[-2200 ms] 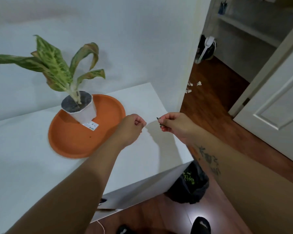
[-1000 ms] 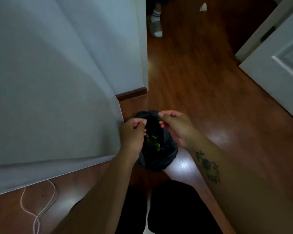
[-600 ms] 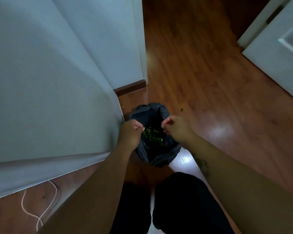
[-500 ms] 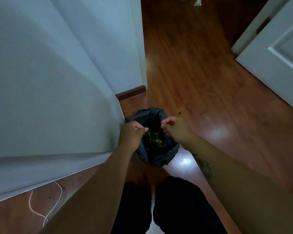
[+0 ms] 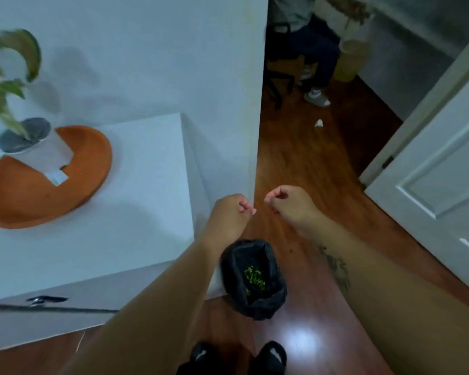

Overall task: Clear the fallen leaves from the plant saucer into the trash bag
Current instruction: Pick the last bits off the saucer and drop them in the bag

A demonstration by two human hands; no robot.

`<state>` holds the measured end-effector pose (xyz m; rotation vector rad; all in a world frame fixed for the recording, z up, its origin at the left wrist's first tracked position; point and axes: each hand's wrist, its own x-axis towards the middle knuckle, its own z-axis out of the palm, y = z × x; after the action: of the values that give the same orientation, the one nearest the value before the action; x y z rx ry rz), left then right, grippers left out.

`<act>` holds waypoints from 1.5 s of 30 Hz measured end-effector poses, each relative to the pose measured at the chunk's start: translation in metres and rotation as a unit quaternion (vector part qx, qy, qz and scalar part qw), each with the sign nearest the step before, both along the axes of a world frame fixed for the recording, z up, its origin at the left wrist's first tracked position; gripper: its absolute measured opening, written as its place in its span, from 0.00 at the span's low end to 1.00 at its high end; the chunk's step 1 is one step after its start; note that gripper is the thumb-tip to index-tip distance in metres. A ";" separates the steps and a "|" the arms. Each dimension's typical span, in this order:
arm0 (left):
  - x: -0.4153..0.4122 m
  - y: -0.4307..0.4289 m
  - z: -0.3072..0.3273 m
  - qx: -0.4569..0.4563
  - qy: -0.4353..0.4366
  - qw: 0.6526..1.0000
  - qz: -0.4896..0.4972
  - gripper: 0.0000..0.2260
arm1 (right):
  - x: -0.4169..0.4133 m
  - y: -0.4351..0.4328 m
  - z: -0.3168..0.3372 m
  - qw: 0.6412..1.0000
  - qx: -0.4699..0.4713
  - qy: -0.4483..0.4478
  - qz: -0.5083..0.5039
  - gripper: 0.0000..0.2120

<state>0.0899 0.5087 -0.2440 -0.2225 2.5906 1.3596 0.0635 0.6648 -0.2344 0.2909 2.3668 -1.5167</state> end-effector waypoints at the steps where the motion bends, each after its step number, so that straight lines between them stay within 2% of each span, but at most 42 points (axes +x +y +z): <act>1: -0.003 -0.007 0.016 -0.005 0.021 1.000 0.007 0.04 | -0.006 -0.009 0.015 1.000 -0.010 0.012 0.005 0.04; 6: -0.002 -0.061 0.067 -0.040 0.072 0.996 0.036 0.06 | -0.018 -0.056 0.054 0.998 -0.017 0.051 0.029 0.05; 11: 0.015 -0.155 0.085 -0.074 0.120 0.985 0.101 0.08 | -0.023 -0.134 0.080 0.994 -0.048 0.065 0.075 0.07; 14: 0.030 -0.217 0.080 -0.137 0.150 0.973 0.109 0.07 | -0.022 -0.183 0.088 0.988 -0.066 0.084 0.111 0.02; 16: 0.043 -0.262 0.076 -0.191 0.167 0.961 0.111 0.06 | -0.018 -0.219 0.092 0.984 -0.063 0.099 0.137 0.07; 18: 0.055 -0.314 0.069 -0.241 0.168 0.948 0.120 0.13 | -0.014 -0.263 0.096 0.978 -0.044 0.120 0.165 0.11; 22: 0.072 -0.399 0.056 -0.305 0.126 0.936 0.123 0.36 | -0.015 -0.343 0.106 0.963 0.015 0.178 0.201 0.22; 24: 0.077 -0.430 0.048 -0.312 0.093 0.941 0.094 0.48 | -0.017 -0.376 0.109 0.951 0.032 0.219 0.213 0.24; 26: 0.079 -0.454 0.040 -0.287 0.090 0.951 0.072 0.54 | -0.022 -0.404 0.105 0.940 0.067 0.247 0.223 0.25; 29: 0.074 -0.477 0.036 -0.248 0.089 0.963 0.049 0.55 | -0.035 -0.436 0.095 0.939 0.121 0.237 0.216 0.28; 31: 0.070 -0.484 0.036 -0.234 0.074 0.968 0.042 0.57 | -0.041 -0.450 0.088 0.943 0.127 0.227 0.208 0.27; 34: 0.070 -0.486 0.030 -0.219 0.096 0.970 0.048 0.59 | -0.042 -0.461 0.079 0.947 0.128 0.231 0.185 0.24; 37: 0.069 -0.483 0.023 -0.224 0.108 0.967 0.059 0.59 | -0.042 -0.469 0.074 0.946 0.147 0.241 0.158 0.23; 41: 0.067 -0.475 0.019 -0.249 0.119 0.958 0.078 0.59 | -0.046 -0.474 0.075 0.949 0.122 0.246 0.155 0.27; 45: 0.060 -0.471 0.015 -0.281 0.119 0.949 0.085 0.59 | -0.054 -0.474 0.071 0.946 0.106 0.266 0.151 0.20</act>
<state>0.1499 0.0375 -0.2292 -0.3940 3.1784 0.6834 0.0094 0.1905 -0.1630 -0.4812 2.8178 -1.3109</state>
